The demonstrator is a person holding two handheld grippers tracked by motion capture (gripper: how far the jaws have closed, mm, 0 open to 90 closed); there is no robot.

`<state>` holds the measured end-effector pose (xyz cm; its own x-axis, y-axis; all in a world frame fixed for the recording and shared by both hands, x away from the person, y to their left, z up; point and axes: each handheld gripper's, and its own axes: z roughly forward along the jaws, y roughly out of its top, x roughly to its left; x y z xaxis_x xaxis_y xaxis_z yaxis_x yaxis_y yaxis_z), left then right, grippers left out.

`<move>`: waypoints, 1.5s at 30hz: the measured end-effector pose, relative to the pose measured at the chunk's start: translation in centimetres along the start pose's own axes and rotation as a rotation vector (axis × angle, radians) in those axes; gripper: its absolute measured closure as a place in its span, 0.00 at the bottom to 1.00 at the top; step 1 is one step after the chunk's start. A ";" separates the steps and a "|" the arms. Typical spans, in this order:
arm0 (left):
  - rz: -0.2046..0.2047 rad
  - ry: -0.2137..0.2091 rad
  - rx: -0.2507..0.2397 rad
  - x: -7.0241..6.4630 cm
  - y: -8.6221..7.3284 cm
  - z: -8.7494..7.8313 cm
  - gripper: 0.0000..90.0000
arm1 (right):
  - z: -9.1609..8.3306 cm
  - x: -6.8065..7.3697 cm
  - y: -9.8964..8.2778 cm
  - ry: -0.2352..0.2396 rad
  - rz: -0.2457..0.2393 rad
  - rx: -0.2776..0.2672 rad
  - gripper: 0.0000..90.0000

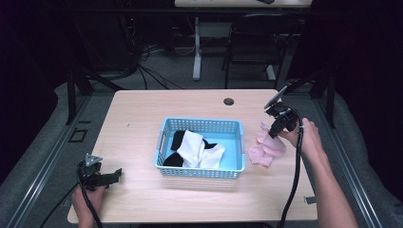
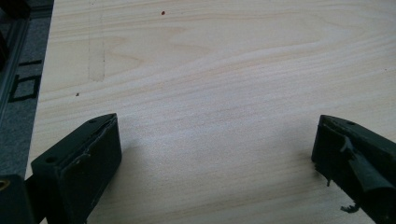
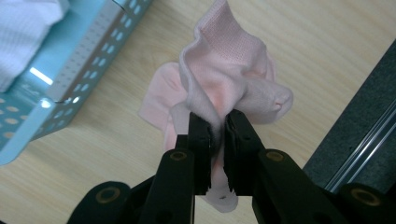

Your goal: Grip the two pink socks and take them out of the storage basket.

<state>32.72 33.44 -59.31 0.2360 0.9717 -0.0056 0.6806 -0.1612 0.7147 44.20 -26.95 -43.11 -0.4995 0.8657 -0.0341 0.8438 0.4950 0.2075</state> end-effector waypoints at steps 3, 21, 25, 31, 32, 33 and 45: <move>0.000 0.000 0.000 0.0 0.0 0.0 0.02 | 1.7 -0.4 0.0 0.015 0.016 0.013 0.91; 0.000 0.000 0.000 0.0 0.0 0.0 0.02 | 3.8 -0.9 -0.9 0.045 0.050 -0.054 0.50; 0.001 0.000 0.000 0.0 0.0 0.0 0.02 | 2.7 -0.8 -1.9 0.041 0.059 -0.097 0.28; 0.001 0.000 0.000 0.0 0.0 0.0 0.02 | 1.6 -0.7 -4.0 0.047 0.054 -0.122 0.10; 0.000 0.000 0.000 0.0 0.0 0.0 0.02 | 1.5 -0.6 -4.4 0.035 0.058 -0.131 0.07; 0.001 0.000 0.000 0.0 0.0 0.0 0.02 | 1.5 -0.6 -4.9 0.031 0.056 -0.136 0.05; 0.000 0.000 0.000 0.0 0.0 0.0 0.02 | 3.3 -0.5 -9.7 0.041 0.109 -0.181 0.00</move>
<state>32.72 33.45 -59.31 0.2363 0.9717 -0.0058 0.6808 -0.1614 0.7145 36.89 -31.94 -48.36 -0.4177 0.9078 0.0375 0.8462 0.3736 0.3798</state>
